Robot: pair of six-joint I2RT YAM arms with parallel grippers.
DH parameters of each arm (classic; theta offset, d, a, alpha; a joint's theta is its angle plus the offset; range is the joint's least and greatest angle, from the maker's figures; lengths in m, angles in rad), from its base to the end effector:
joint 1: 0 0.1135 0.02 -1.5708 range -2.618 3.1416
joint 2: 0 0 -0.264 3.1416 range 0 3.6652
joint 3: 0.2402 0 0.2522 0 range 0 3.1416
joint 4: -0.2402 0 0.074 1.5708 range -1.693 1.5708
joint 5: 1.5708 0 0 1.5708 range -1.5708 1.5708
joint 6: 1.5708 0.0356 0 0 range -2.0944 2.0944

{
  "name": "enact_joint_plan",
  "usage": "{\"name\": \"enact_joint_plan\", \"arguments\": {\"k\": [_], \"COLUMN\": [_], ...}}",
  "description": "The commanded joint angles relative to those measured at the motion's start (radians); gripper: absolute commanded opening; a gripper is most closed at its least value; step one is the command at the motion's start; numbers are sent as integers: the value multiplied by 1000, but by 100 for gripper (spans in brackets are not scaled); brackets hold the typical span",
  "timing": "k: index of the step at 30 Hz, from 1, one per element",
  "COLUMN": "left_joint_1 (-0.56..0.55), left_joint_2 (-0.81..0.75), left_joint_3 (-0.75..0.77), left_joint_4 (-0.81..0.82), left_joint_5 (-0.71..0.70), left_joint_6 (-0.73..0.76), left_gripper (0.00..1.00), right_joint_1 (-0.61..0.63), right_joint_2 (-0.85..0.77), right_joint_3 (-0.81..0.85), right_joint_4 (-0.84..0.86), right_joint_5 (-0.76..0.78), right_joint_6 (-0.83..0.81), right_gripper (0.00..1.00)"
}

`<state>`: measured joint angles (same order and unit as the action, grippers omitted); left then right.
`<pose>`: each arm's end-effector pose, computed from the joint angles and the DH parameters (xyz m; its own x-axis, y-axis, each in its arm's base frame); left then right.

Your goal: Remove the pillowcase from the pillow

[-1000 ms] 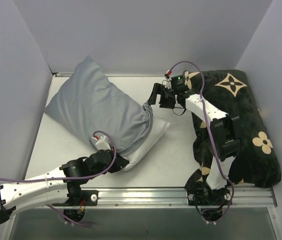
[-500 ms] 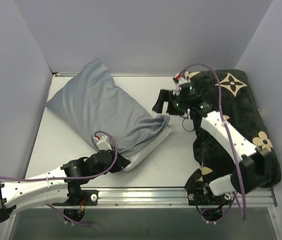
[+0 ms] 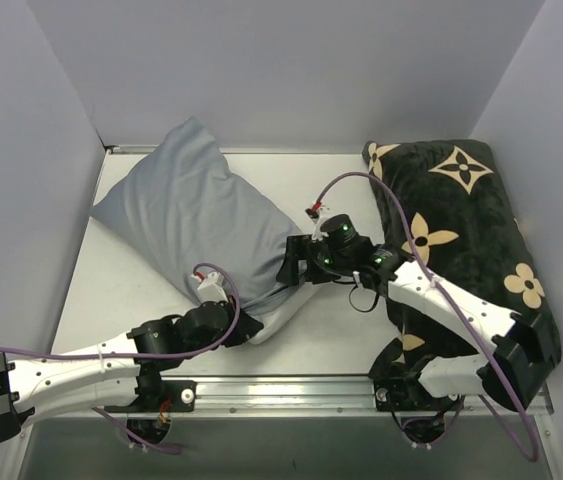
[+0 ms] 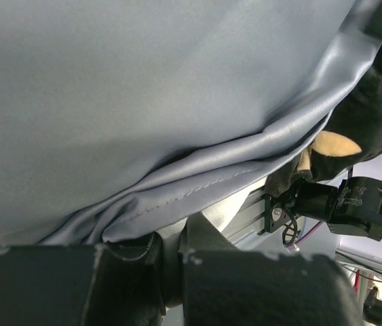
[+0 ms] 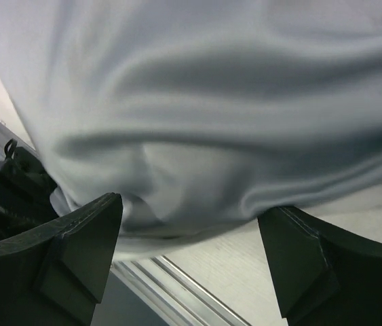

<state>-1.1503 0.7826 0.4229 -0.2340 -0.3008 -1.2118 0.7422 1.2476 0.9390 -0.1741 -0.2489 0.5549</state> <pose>0.0801 -0.1534 0.2092 -0.8027 -0.3955 -0.4464 0.0573 0.6939 -0.7178 0.2033 0.1983 0.2962 -0.7206 0.0320 -0.6926 -0.5132 0.6470 0.5639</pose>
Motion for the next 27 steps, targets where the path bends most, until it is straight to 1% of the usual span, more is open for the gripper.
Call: {"name": "enact_joint_plan", "arguments": {"k": [1, 3, 4, 5, 7, 8, 9, 11, 12, 14, 15, 16, 19, 20, 21, 24, 26, 27], "left_joint_1": [-25, -28, -29, -29, -31, -34, -40, -51, -63, -78, -84, -104, -137, -155, -169, -222, -244, -247], "left_joint_2": [15, 15, 15, 14, 26, 32, 46, 63, 79, 99, 121, 130, 168, 176, 191, 201, 196, 195], "left_joint_3": [28, 30, 30, 30, 30, 31, 33, 37, 39, 53, 59, 65, 96, 102, 120, 158, 181, 200], "left_joint_4": [38, 36, 32, 32, 29, 27, 27, 28, 30, 30, 30, 30, 28, 28, 28, 22, 18, 18], "left_joint_5": [49, 49, 49, 52, 64, 69, 81, 89, 97, 107, 112, 112, 114, 114, 114, 89, 59, 48], "left_joint_6": [23, 26, 28, 32, 37, 41, 41, 47, 51, 66, 70, 77, 96, 104, 109, 129, 147, 156], "left_gripper": [0, 0, 0, 0, 0, 0, 0, 0, 0, 0, 0, 0, 0, 0, 0, 0, 0, 0], "right_joint_1": [19, 29, 31, 31, 22, 19, 7, -7, -13, -41, -50, -69, -92, -115, -127, -173, -205, -216], "right_joint_2": [88, 125, 131, 136, 154, 165, 197, 246, 298, 364, 437, 475, 636, 676, 749, 864, 918, 927], "right_joint_3": [79, 121, 132, 145, 214, 249, 323, 420, 507, 599, 653, 737, 868, 939, 964, 1012, 994, 983], "right_joint_4": [54, 54, 54, 54, 27, 15, -10, -44, -57, -82, -96, -103, -125, -128, -127, -108, -85, -79], "right_joint_5": [37, 26, 46, 60, 83, 100, 103, 106, 105, 102, 80, 79, 71, 62, 50, 7, -44, -62], "right_joint_6": [48, 46, 45, 51, 51, 47, 40, 22, 19, 17, 17, 17, 13, 13, 13, -13, -30, -36], "right_gripper": [81, 72, 54, 44, 28, 16, 13, 8, 8, 6, 6, 5, 4, 4, 4, 3, 6, 10]}}
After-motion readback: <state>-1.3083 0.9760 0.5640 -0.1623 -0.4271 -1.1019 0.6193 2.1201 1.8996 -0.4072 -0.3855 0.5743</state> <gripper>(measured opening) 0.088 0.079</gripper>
